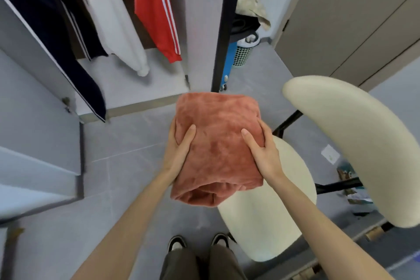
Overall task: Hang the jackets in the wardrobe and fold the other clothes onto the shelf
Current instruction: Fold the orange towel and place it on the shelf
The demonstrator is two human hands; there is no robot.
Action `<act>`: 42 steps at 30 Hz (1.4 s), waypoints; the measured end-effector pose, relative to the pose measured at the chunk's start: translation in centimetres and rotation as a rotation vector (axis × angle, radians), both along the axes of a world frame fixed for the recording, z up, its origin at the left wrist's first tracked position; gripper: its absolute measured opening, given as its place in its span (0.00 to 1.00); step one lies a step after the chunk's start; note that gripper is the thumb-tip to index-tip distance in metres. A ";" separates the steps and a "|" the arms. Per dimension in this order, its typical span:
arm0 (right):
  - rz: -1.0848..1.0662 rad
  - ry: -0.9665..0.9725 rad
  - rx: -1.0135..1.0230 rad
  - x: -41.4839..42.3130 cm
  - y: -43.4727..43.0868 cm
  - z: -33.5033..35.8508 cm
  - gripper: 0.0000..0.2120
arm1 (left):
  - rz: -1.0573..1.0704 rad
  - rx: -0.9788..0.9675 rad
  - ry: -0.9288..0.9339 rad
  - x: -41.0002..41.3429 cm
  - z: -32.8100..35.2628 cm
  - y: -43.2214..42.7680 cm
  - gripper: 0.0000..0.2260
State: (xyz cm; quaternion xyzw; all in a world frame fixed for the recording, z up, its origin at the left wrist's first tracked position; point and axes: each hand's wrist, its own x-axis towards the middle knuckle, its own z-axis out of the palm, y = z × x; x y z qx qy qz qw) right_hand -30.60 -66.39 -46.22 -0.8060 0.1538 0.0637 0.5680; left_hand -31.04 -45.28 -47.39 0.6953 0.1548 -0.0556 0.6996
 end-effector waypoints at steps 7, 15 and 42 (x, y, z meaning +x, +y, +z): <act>0.225 -0.062 0.082 1.9 10.5 11.6 0.32 | 0.166 -0.007 -0.026 -2.4 12.3 10.1 0.29; 0.410 -0.258 0.163 6.0 20.9 24.4 0.35 | 0.241 0.061 -0.295 -1.2 25.5 20.8 0.24; 0.531 -0.816 0.257 35.7 35.6 61.6 0.36 | 0.276 0.038 -0.768 28.2 61.9 37.7 0.46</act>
